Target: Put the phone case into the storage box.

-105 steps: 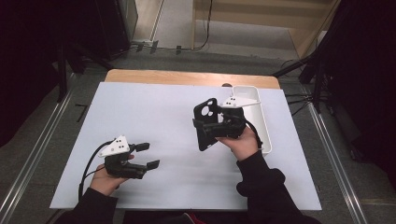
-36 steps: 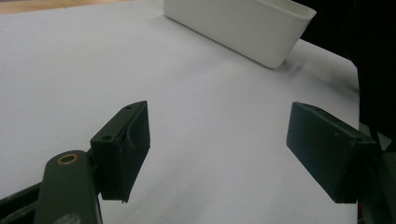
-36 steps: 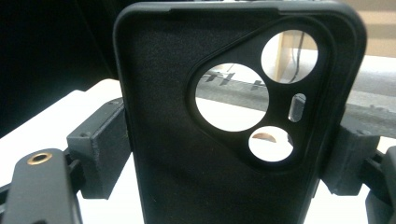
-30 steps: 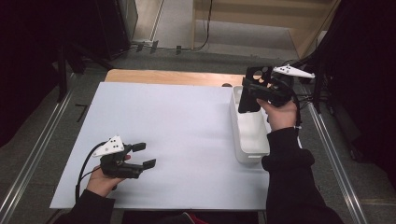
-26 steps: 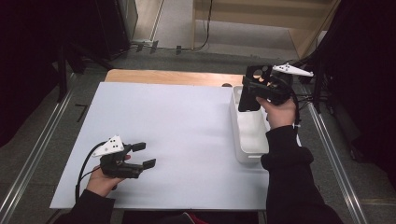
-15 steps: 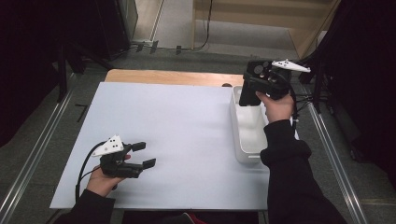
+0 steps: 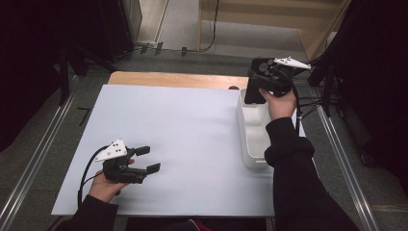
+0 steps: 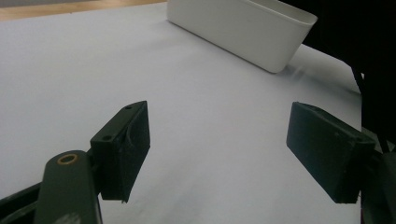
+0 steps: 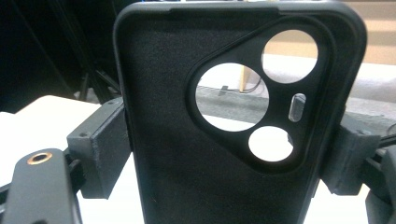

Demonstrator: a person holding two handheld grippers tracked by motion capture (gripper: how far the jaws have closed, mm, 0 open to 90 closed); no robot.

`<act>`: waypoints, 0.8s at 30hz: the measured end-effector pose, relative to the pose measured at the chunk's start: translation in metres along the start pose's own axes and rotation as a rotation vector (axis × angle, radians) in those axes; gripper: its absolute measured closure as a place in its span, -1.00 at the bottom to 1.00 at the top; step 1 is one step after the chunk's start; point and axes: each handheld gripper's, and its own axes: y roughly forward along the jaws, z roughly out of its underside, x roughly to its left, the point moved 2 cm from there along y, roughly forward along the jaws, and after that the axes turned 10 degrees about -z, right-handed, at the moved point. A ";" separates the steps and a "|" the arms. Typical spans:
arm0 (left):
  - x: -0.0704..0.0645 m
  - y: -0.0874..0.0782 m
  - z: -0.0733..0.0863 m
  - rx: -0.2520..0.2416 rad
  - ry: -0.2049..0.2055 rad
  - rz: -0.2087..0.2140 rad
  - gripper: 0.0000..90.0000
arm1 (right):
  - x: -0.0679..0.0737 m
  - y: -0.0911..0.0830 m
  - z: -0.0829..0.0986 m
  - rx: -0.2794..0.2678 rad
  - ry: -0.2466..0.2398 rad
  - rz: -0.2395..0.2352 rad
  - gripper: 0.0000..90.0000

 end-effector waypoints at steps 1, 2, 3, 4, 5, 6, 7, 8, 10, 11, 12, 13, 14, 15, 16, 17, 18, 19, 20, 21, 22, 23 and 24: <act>0.000 0.000 0.000 0.000 0.001 0.000 -0.53 | 0.000 0.003 0.000 0.003 -0.006 0.007 -0.67; 0.000 0.000 0.000 0.000 0.000 0.001 -0.53 | -0.001 0.004 0.000 0.004 -0.011 0.013 -0.67; 0.000 0.000 0.000 -0.001 0.000 0.000 -0.53 | -0.001 0.005 0.000 0.003 -0.010 0.021 -0.67; 0.000 0.000 0.000 -0.001 0.000 0.000 -0.53 | -0.003 0.006 -0.001 0.002 -0.007 0.029 -0.67; 0.000 0.000 0.000 -0.003 -0.002 0.001 -0.53 | -0.005 0.007 -0.001 -0.002 -0.006 0.034 -0.67; 0.000 0.000 0.000 -0.003 -0.002 0.002 -0.53 | -0.007 0.009 -0.001 -0.004 0.006 0.035 -0.67; 0.000 0.000 0.000 -0.005 -0.003 0.003 -0.53 | -0.008 0.010 -0.001 -0.006 0.014 0.037 -0.67; 0.000 0.000 0.000 -0.006 -0.004 0.005 -0.53 | -0.010 0.011 -0.002 -0.008 0.016 0.036 -0.67; 0.000 0.000 -0.001 -0.005 -0.002 0.009 -0.53 | -0.012 0.013 -0.001 -0.017 0.021 0.040 -0.67; 0.000 0.000 -0.001 -0.007 -0.002 0.009 -0.53 | -0.013 0.016 0.000 -0.017 0.020 0.050 -0.67; 0.000 0.000 -0.001 -0.004 -0.001 0.010 -0.53 | -0.013 0.017 0.001 -0.018 0.023 0.055 -0.67; 0.000 0.000 -0.001 -0.004 -0.002 0.011 -0.53 | -0.014 0.019 0.002 -0.017 0.022 0.053 -0.67; 0.000 0.000 -0.001 -0.003 -0.001 0.011 -0.53 | -0.015 0.021 0.003 -0.019 0.023 0.053 -0.67; 0.000 0.000 -0.001 -0.004 0.000 0.011 -0.53 | -0.016 0.023 0.004 -0.018 0.030 0.050 -0.67; 0.000 0.000 -0.001 -0.007 -0.002 0.011 -0.53 | -0.016 0.024 0.004 -0.020 0.027 0.050 -0.67; 0.000 0.001 -0.001 -0.005 0.000 0.010 -0.53 | -0.016 0.026 0.004 -0.019 0.026 0.055 -0.67; 0.000 0.001 -0.001 -0.006 0.000 0.010 -0.53 | -0.016 0.027 0.005 -0.020 0.039 0.052 -0.67; 0.000 0.001 -0.001 -0.006 -0.001 0.010 -0.53 | -0.016 0.027 0.005 -0.026 0.041 0.051 -0.67; 0.001 0.000 -0.001 -0.006 -0.001 0.009 -0.53 | -0.017 0.028 0.005 -0.026 0.038 0.054 -0.67; 0.001 0.000 -0.001 -0.004 -0.001 0.010 -0.53 | -0.017 0.028 0.006 -0.026 0.043 0.052 -0.67; 0.001 0.000 -0.001 -0.005 -0.002 0.010 -0.53 | -0.018 0.029 0.006 -0.024 0.042 0.057 -0.67; 0.000 0.000 -0.001 -0.005 -0.004 0.011 -0.53 | -0.019 0.030 0.007 -0.023 0.044 0.058 -0.67; 0.001 0.000 -0.001 -0.005 -0.003 0.012 -0.53 | -0.020 0.031 0.007 -0.019 0.047 0.060 -0.67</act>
